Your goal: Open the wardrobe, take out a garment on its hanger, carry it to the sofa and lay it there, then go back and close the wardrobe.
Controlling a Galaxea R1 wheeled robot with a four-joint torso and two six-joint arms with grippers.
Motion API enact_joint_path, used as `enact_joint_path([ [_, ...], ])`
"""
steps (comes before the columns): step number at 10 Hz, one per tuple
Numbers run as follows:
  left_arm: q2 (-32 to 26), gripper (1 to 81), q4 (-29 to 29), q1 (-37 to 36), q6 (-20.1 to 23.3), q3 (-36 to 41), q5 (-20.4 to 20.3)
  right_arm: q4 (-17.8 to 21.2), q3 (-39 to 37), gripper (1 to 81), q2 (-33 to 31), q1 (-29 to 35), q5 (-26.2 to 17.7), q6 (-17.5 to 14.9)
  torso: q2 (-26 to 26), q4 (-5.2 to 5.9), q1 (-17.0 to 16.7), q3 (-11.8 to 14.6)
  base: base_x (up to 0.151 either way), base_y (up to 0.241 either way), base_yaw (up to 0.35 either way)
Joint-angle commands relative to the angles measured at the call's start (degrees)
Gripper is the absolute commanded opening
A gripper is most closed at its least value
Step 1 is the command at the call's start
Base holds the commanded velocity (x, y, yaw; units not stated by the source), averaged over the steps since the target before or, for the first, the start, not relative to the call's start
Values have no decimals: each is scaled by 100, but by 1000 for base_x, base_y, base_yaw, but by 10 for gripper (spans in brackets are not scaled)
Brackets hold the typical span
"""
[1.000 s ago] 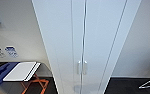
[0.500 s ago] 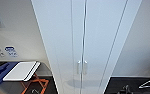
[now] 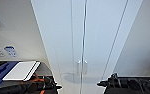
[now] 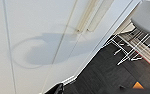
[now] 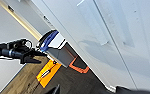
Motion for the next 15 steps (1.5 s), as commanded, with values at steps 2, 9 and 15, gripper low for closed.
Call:
enact_joint_path([
  [2,571,811,-429,-1380,-77,-740,614,105,-1136,811,823,1503,-650,247,4,0,2,-5,0,0,0],
  [9,1925,811,-429,-1741,-156,-1812,728,105,-2226,811,1667,2040,-720,307,15,0,13,-15,0,0,0],
  [15,2417,811,-429,-1741,-174,-2287,623,70,-3167,811,2546,2067,-474,387,19,0,18,-18,0,0,0],
])
